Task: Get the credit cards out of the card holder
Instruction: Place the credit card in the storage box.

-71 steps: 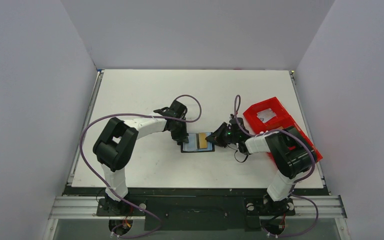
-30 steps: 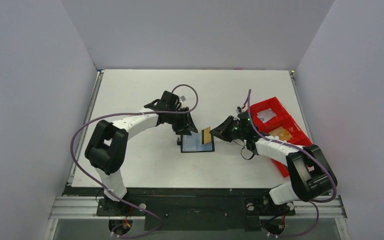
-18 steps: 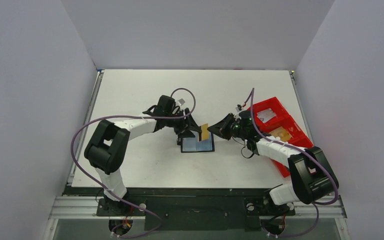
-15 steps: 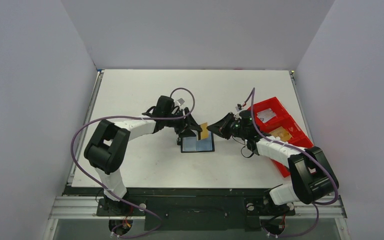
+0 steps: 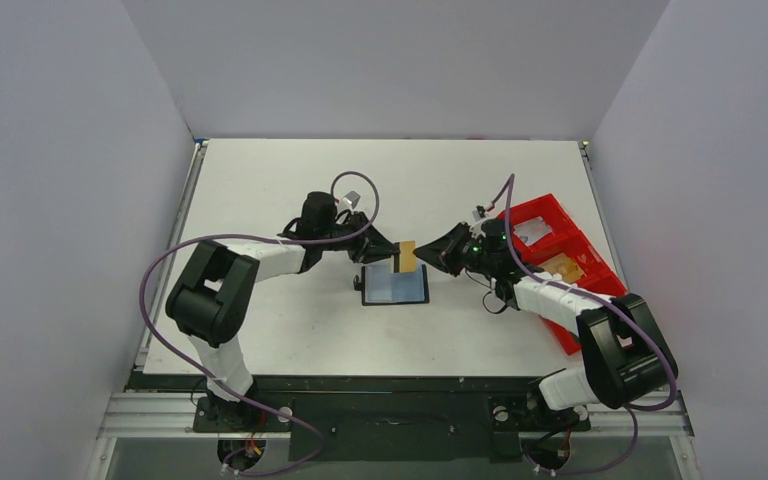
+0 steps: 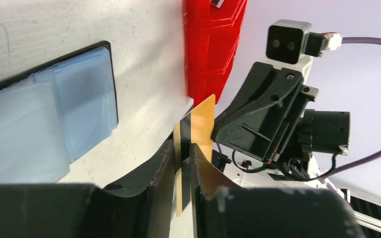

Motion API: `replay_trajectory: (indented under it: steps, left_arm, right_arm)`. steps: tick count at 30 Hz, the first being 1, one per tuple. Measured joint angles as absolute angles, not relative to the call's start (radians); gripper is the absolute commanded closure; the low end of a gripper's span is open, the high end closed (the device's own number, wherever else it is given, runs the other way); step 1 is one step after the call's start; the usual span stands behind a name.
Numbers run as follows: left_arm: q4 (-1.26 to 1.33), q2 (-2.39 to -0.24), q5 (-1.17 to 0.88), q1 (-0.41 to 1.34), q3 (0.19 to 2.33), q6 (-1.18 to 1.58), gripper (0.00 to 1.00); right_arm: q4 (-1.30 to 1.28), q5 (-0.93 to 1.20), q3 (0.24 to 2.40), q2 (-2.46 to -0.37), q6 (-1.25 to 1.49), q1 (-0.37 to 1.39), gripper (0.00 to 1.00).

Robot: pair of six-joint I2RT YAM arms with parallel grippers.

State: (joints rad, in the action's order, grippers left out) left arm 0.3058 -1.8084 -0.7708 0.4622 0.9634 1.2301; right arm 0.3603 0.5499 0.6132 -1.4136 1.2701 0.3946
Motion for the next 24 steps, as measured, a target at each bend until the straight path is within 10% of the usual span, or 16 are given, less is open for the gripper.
replay_trajectory:
  steps: [4, 7, 11, 24]
  left_arm:
    - [0.362, -1.808, -0.786, 0.455, 0.953, 1.275, 1.0]
    - [0.395, -1.801, -0.792, 0.456, 0.953, 1.289, 1.0]
    - [0.422, -1.801, -0.794, 0.456, 0.95, 1.309, 1.0]
    - [0.702, -1.81, -0.846, 0.45, 0.922, 1.478, 1.0]
  right_arm:
    - [0.351, 0.546, 0.609, -1.414, 1.269, 0.389, 0.97]
    - [0.343, 0.548, 0.606, -1.414, 1.27, 0.388, 0.62]
    - [0.351, 0.555, 0.606, -1.407, 1.274, 0.389, 0.47]
    - [0.439, 0.603, 0.602, -1.383, 1.298, 0.429, 0.62]
